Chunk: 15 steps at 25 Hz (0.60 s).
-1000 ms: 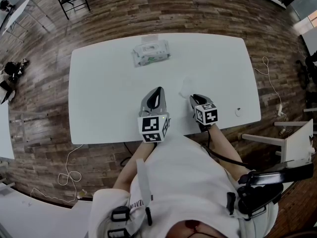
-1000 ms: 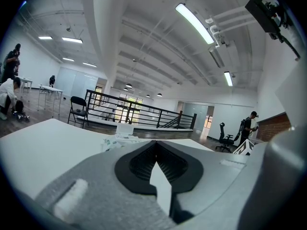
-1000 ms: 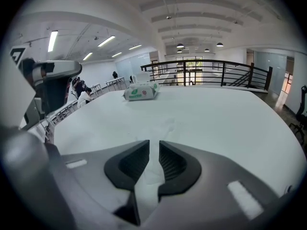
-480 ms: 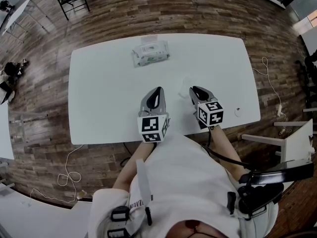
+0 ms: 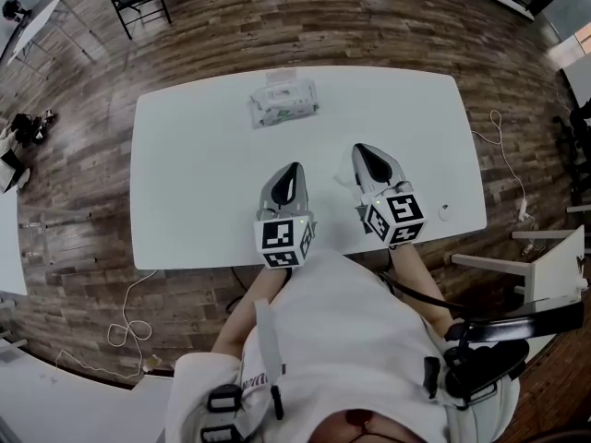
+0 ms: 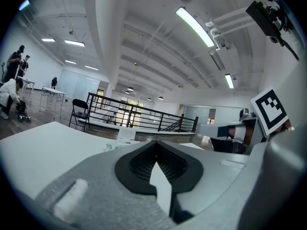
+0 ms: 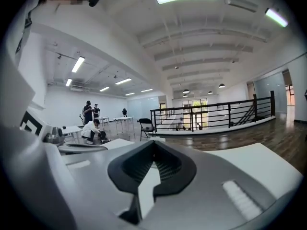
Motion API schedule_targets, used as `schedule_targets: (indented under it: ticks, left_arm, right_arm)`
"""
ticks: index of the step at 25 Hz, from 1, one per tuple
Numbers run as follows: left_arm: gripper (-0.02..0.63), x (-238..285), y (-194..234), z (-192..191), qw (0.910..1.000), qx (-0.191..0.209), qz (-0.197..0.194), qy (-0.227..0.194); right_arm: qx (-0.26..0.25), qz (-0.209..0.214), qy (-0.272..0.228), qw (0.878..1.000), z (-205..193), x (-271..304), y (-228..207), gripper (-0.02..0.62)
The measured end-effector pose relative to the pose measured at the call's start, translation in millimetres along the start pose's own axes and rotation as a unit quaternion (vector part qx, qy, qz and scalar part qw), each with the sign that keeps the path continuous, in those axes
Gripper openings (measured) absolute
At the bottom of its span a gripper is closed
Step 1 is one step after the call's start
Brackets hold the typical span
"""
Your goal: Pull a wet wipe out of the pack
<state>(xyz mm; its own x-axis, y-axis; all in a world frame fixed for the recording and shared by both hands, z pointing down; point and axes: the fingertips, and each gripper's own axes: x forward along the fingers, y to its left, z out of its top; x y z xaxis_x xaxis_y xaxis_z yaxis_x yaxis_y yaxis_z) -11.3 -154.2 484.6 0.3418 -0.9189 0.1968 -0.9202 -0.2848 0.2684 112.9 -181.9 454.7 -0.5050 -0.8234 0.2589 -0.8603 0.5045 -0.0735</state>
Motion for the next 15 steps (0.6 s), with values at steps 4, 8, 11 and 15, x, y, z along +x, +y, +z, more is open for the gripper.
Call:
schedule_targets:
  ticks: [4,8,11,15]
  left_arm:
    - [0.002,-1.2,4.7,2.8,1.0000,-0.002,0.007,-0.003]
    - [0.002,-2.0,9.1,5.7,0.9999,-0.004,0.013,-0.008]
    - [0.002,-2.7,10.3,7.1,0.9998,-0.006,0.014,-0.010]
    - [0.002,-4.1,9.2,6.2,0.9998,-0.005,0.015,-0.009]
  right_arm:
    - [-0.007,0.004,-0.031,0.999,19.2,1.2,12.1,0.006]
    - [-0.016,0.008,-0.060,0.998,28.2,2.5,23.4,0.006]
    - [-0.008,0.015,-0.069,0.997,27.7,3.3,30.0,0.005]
    - [-0.009,0.021,-0.071,0.997,24.6,3.1,38.3,0.005]
